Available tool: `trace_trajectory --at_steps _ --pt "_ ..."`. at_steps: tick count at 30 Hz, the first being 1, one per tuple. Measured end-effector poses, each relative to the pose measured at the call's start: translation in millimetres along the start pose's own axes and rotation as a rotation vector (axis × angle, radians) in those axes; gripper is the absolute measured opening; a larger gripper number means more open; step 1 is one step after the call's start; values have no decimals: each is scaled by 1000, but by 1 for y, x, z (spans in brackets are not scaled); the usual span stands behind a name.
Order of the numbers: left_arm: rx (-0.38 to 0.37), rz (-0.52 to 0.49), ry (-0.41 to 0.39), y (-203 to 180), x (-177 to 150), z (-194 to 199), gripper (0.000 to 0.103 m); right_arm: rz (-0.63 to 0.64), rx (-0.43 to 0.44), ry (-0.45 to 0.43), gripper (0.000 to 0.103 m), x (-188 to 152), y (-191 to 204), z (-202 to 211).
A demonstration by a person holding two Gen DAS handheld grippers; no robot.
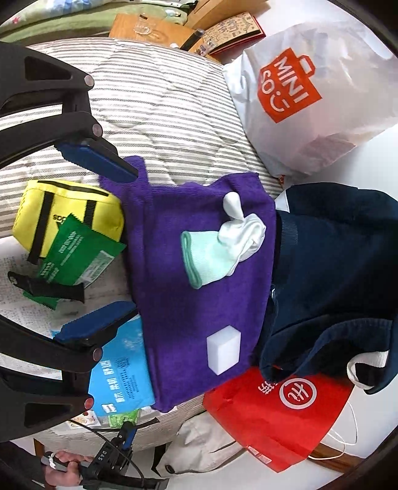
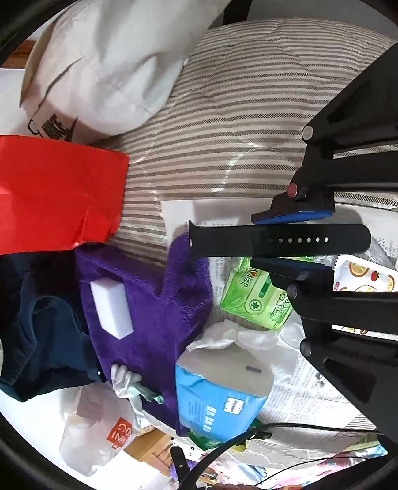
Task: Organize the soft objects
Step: 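Grasp the black watch strap with the right gripper while the left grasps the green packet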
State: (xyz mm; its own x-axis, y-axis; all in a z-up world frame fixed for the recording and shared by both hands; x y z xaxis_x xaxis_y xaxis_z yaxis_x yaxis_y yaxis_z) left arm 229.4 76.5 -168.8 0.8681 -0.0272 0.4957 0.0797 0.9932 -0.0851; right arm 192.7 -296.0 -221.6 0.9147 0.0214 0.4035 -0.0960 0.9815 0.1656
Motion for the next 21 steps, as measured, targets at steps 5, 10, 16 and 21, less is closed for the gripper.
trace_trajectory --at_steps 5,10,16,21 --pt "-5 -2 5 -1 -10 3 78 -35 13 -4 21 -4 -2 2" --pt "-6 -2 -1 2 -19 7 78 -67 11 -20 20 -5 -6 15" --pt "-11 15 -24 10 -30 14 78 -86 -9 -56 21 0 -8 35" --pt "-21 14 -36 15 -40 21 79 -78 -3 -77 20 2 0 49"
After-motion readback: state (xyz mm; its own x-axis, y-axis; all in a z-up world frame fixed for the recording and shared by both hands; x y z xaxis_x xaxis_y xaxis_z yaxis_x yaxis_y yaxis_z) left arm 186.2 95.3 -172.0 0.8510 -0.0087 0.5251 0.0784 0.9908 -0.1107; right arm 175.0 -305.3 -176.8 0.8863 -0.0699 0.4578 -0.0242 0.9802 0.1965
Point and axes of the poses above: each gripper's, at about its wrist camera, not at the fingertips, and z roughly against the way its jaws point, y to its left, x to its top, the point moved 6 cm from there along -z, roughly the way its jaws point, and after that the axes turned 4 degrees about -z, right-handed, at the moved point
